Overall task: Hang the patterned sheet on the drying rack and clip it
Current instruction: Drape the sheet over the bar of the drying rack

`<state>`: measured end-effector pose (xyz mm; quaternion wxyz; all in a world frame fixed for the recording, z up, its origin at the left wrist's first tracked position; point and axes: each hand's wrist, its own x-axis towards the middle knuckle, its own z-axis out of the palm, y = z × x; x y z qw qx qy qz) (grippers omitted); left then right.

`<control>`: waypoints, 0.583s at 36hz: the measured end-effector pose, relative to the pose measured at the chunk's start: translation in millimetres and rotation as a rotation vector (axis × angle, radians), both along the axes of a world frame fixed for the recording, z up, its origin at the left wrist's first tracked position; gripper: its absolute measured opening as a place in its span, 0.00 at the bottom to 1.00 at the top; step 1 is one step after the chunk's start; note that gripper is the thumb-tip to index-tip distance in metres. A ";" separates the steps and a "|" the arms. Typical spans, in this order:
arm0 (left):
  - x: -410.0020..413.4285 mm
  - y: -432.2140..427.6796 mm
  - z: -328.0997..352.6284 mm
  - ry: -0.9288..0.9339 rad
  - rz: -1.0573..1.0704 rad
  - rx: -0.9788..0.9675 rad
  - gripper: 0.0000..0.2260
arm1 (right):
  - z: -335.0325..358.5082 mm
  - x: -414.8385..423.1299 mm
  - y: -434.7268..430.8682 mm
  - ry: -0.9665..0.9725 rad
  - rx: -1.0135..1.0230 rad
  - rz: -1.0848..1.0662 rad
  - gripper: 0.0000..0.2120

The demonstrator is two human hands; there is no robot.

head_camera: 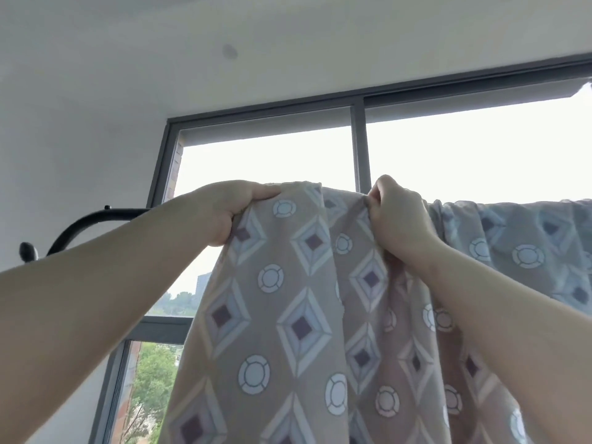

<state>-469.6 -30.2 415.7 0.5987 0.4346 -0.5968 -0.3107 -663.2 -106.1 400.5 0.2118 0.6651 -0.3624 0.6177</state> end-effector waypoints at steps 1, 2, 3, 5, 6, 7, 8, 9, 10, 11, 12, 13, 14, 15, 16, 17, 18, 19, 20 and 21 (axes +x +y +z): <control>2.2 1.1 3.0 0.004 0.016 -0.008 0.10 | 0.5 -4.7 -0.8 -0.008 0.001 -0.016 0.06; 4.8 2.4 6.1 0.016 0.031 -0.018 0.10 | 0.9 -10.1 -2.2 -0.019 0.001 -0.035 0.05; 8.3 3.2 9.3 0.039 0.045 -0.036 0.10 | 1.1 -16.0 -3.9 -0.034 -0.001 -0.055 0.05; 14.5 3.1 14.0 0.108 0.056 -0.083 0.09 | 1.0 -26.9 -7.1 -0.068 0.001 -0.083 0.05; 16.3 1.9 15.0 0.135 0.048 -0.098 0.08 | 1.0 -31.1 -7.8 -0.082 0.014 -0.093 0.06; 16.6 -0.2 15.1 0.142 0.034 -0.099 0.08 | 1.2 -33.7 -8.0 -0.091 0.034 -0.099 0.06; 16.0 -3.4 14.4 0.135 0.013 -0.093 0.08 | 1.9 -34.5 -7.8 -0.093 0.055 -0.100 0.06; 14.3 -6.6 12.9 0.121 -0.007 -0.085 0.10 | 2.3 -33.0 -6.4 -0.092 0.070 -0.097 0.06; 12.1 -9.4 10.8 0.108 -0.032 -0.078 0.12 | 2.0 -29.8 -4.5 -0.085 0.076 -0.089 0.05; 10.1 -12.4 9.2 0.100 -0.049 -0.075 0.15 | 1.3 -25.5 -2.0 -0.066 0.072 -0.074 0.05; 8.3 -14.6 8.2 0.098 -0.063 -0.071 0.18 | 0.0 -21.0 -0.3 -0.034 0.062 -0.061 0.06; 7.6 -16.7 7.7 0.093 -0.061 -0.067 0.20 | -1.7 -16.9 0.9 0.017 0.050 -0.064 0.08; 7.2 -18.2 7.6 0.084 -0.046 -0.064 0.21 | -3.1 -13.5 1.0 0.080 0.036 -0.095 0.10; 8.0 -20.1 8.8 0.074 -0.018 -0.061 0.21 | -3.8 -11.7 0.4 0.137 0.020 -0.142 0.11; 8.3 -20.6 9.5 0.051 0.014 -0.058 0.20 | -3.2 -11.7 -0.4 0.166 0.003 -0.176 0.12; 9.2 -20.5 10.4 0.008 0.049 -0.053 0.19 | -1.5 -13.0 -0.7 0.166 -0.008 -0.184 0.13; 9.8 -19.0 11.0 -0.030 0.079 -0.038 0.16 | 0.7 -15.4 -0.8 0.148 -0.015 -0.172 0.12; 11.7 -18.0 11.6 -0.055 0.107 -0.020 0.14 | 2.7 -18.7 -1.2 0.121 -0.018 -0.160 0.12; 14.7 -16.2 12.6 -0.054 0.125 0.000 0.13 | 3.9 -23.2 -2.1 0.097 -0.021 -0.159 0.11; 18.8 -14.7 14.1 -0.040 0.140 0.015 0.11 | 3.7 -28.0 -2.5 0.080 -0.024 -0.171 0.11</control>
